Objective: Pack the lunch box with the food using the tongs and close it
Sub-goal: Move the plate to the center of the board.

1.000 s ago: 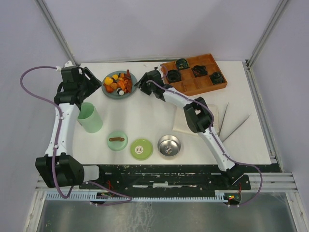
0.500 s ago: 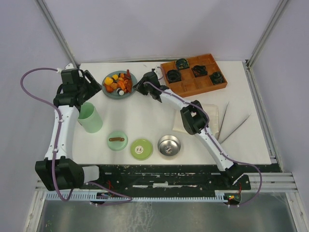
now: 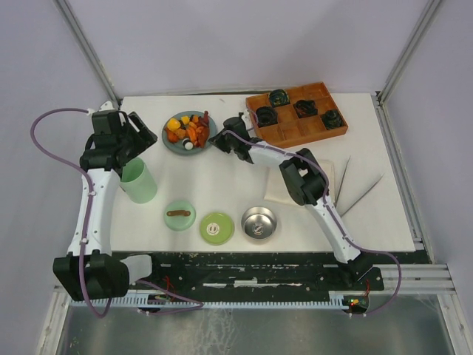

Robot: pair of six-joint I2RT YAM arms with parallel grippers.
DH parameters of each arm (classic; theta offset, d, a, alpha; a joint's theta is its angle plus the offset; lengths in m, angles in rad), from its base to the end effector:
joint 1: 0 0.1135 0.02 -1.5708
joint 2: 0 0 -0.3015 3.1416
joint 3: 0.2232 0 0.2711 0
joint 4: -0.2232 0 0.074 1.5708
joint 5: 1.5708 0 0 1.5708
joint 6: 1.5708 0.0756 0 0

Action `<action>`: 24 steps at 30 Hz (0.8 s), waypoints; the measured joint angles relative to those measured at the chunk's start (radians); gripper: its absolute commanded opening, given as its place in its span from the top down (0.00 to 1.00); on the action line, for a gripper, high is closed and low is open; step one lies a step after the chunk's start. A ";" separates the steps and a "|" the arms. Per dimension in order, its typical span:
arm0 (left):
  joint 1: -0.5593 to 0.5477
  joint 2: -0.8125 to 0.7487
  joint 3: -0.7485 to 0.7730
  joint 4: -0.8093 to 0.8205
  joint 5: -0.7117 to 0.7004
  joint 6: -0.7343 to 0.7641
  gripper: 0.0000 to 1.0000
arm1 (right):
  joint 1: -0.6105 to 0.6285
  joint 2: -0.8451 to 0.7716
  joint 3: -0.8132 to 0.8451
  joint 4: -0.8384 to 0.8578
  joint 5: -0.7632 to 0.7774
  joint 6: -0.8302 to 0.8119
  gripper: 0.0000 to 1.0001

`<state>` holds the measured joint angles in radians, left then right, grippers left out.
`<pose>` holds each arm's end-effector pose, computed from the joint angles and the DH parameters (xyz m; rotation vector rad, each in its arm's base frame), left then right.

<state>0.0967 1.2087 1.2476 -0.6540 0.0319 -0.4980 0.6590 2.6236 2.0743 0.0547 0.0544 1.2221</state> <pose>0.2960 0.0263 0.3794 -0.6265 2.1064 -0.2612 0.5325 0.4072 0.1050 0.6618 2.1562 1.0512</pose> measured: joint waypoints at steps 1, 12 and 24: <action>0.000 -0.004 -0.003 -0.001 0.005 0.000 0.23 | 0.000 -0.026 -0.042 0.008 0.008 0.000 0.93; 0.000 -0.068 -0.053 -0.003 0.064 -0.001 0.24 | -0.049 -0.325 -0.520 0.076 0.015 -0.008 0.88; 0.000 -0.125 -0.121 0.001 0.135 -0.002 0.24 | -0.059 -0.524 -0.779 0.064 0.018 -0.053 0.79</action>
<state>0.0967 1.0836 1.1271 -0.6529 0.1669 -0.4999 0.6003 2.0995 1.2953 0.1188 0.0723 1.1694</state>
